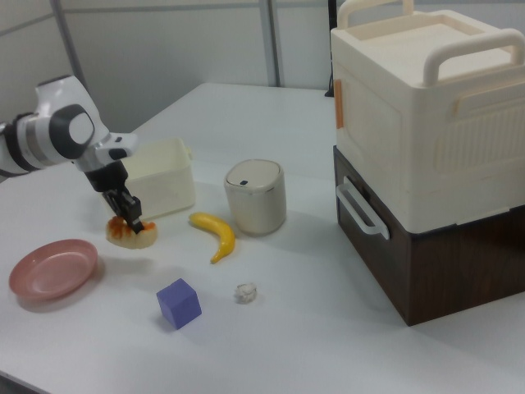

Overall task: Put the bread on a plate
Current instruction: 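Lift the bread roll and carry it over the pink plate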

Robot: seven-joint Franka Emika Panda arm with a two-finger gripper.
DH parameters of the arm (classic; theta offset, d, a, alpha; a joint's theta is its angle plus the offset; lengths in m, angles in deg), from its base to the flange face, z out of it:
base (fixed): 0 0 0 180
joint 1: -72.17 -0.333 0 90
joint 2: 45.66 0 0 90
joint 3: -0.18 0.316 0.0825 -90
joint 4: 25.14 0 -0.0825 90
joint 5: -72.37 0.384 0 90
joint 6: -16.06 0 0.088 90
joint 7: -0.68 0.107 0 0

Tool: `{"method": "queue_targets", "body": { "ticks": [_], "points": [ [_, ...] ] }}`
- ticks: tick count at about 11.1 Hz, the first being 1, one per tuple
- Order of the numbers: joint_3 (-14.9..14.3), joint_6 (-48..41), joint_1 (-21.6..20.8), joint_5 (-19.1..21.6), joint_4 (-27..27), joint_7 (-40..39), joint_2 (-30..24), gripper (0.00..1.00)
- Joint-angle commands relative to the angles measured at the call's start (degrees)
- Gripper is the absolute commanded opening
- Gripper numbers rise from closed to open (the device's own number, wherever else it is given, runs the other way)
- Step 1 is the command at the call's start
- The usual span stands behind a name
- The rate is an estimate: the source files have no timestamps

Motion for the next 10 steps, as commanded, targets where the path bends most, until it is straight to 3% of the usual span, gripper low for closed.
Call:
{"method": "queue_targets", "body": {
  "ticks": [1,4,7,8,9,10],
  "points": [
    [3.4,-8.4,-4.1,3.3,-0.1,-3.9,-3.1,0.00],
    [8.7,-11.8,-7.3,3.3,0.0,-3.6,-2.7,0.00],
    [11.5,-12.1,-7.4,3.3,0.1,-2.1,-1.8,0.00],
    [12.2,-12.9,-7.4,3.2,0.0,-2.0,-1.3,0.46],
    [12.6,-13.2,-7.4,3.3,0.0,-2.0,-1.0,0.78],
    [12.6,-13.5,-7.4,3.3,-0.1,-2.0,-1.0,1.00]
  ]
}}
